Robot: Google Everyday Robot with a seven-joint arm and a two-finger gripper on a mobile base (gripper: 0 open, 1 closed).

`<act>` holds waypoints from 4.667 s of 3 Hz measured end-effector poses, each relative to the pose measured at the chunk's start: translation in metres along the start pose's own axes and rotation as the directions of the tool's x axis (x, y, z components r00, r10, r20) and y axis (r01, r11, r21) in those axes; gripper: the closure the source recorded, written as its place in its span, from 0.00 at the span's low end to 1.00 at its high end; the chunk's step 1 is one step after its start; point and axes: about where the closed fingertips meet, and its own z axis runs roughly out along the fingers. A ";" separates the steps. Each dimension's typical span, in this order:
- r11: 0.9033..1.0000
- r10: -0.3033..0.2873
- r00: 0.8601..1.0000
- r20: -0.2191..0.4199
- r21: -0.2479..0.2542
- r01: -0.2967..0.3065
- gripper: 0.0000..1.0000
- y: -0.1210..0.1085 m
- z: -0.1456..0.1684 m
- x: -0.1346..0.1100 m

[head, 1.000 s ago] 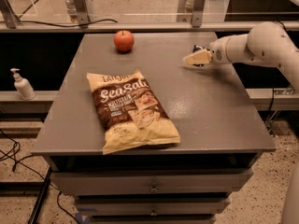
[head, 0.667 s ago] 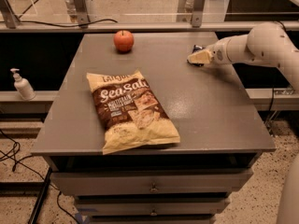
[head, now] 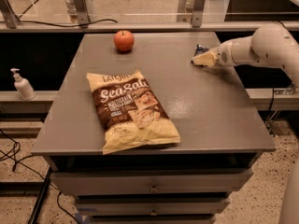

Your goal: Move rxbar blueberry near apple

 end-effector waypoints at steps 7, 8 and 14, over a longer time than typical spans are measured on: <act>0.936 -0.319 0.946 -0.066 -0.180 0.303 0.37 0.044 -0.017 -0.035; 0.942 -0.304 0.950 -0.074 -0.176 0.287 0.14 0.040 -0.011 -0.031; 0.953 -0.246 0.965 -0.094 -0.203 0.224 0.63 0.056 0.008 -0.021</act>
Offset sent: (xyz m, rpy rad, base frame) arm -0.0169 0.0519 0.0803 -0.0517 -0.0886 0.2633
